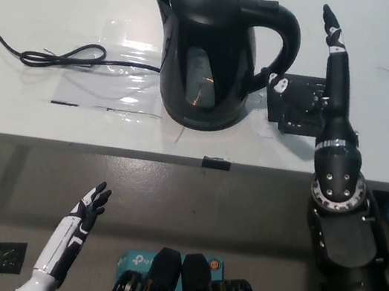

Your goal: Use the right hand to grab the handle of the kettle from the base and place it on the right side

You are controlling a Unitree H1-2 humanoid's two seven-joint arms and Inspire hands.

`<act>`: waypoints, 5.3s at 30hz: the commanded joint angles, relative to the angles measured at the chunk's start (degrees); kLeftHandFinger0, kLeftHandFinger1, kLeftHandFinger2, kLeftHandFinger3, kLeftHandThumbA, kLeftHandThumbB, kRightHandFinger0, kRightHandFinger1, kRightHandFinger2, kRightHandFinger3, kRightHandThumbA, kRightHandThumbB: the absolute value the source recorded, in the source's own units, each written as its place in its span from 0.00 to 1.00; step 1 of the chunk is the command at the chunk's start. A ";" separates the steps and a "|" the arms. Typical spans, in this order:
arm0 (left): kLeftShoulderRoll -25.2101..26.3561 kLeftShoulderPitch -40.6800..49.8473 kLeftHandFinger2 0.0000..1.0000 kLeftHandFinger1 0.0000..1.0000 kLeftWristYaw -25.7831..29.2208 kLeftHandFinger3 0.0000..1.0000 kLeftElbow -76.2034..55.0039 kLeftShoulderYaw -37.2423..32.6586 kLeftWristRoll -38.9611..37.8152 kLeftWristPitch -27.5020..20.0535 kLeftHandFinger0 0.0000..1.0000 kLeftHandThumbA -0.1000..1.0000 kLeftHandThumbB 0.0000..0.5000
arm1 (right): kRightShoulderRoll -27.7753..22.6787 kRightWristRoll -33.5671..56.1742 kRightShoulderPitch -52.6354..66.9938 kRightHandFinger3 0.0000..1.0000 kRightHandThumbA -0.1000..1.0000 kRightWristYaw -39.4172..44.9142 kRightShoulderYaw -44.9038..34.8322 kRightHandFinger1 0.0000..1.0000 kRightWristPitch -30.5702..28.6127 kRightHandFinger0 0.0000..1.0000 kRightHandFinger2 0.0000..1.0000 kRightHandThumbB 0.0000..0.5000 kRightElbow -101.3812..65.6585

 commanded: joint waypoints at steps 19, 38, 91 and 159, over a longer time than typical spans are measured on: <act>0.07 -0.04 1.00 1.00 -0.37 1.00 -1.15 0.12 -1.21 -2.95 1.00 1.00 1.00 | -1.20 -0.99 -12.88 1.00 0.99 -6.96 1.49 1.00 -2.37 1.00 1.00 0.55 12.98; 0.52 0.81 1.00 1.00 -0.43 1.00 -2.00 -0.09 -0.91 -2.95 1.00 1.00 1.00 | -1.60 -3.62 -20.03 1.00 0.96 -11.67 6.57 1.00 -3.63 1.00 1.00 0.52 22.68; 1.01 2.24 1.00 1.00 -0.95 0.98 -2.87 0.27 -0.64 -1.47 0.98 1.00 1.00 | -3.10 2.46 -28.03 0.78 0.00 -30.05 -4.94 0.19 -14.73 0.00 0.65 0.09 19.99; 2.39 1.69 0.97 1.00 -0.80 0.90 -2.87 1.02 -2.08 -2.45 0.90 1.00 1.00 | -17.03 -1.23 -18.32 1.00 0.37 -17.55 13.15 0.90 -14.73 0.68 1.00 0.62 30.21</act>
